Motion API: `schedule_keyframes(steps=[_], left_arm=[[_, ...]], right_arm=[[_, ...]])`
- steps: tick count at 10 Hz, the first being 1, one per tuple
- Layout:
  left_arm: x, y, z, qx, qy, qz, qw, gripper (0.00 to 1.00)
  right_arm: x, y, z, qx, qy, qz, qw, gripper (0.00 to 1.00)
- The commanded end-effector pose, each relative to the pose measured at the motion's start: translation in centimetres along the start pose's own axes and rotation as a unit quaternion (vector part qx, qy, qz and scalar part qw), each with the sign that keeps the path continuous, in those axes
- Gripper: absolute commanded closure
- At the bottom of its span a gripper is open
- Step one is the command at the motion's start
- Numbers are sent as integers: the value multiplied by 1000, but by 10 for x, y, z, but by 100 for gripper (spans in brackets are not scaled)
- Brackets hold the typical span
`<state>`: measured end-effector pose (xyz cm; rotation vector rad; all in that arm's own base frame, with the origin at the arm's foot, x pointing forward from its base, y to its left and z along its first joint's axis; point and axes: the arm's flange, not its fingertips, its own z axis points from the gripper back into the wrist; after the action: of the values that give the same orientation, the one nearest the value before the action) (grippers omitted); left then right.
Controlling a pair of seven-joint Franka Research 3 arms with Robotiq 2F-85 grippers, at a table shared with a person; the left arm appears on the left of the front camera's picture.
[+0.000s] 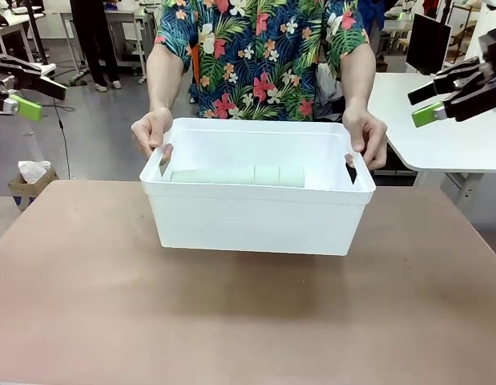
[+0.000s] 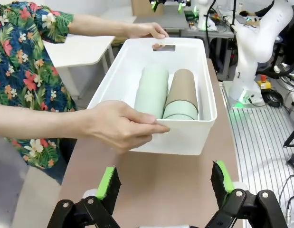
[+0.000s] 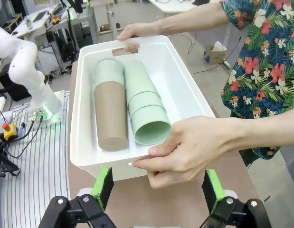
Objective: Stack the cups and store them in the basket.
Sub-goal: Place the stack of Reusable plastic cups into the Pantry Basket.
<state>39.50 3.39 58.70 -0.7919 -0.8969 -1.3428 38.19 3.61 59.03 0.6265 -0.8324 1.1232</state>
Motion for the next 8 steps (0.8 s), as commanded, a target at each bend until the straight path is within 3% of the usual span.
schedule_keyframes(steps=[1, 8], left_arm=[[1, 0, 2, -5, 8, 0, 1000, 0], [1, 0, 2, -5, 8, 0, 1000, 0]], right_arm=[[4, 0, 1, 2, -8, -7, 1000, 0], [4, 0, 1, 2, -8, -7, 1000, 0]])
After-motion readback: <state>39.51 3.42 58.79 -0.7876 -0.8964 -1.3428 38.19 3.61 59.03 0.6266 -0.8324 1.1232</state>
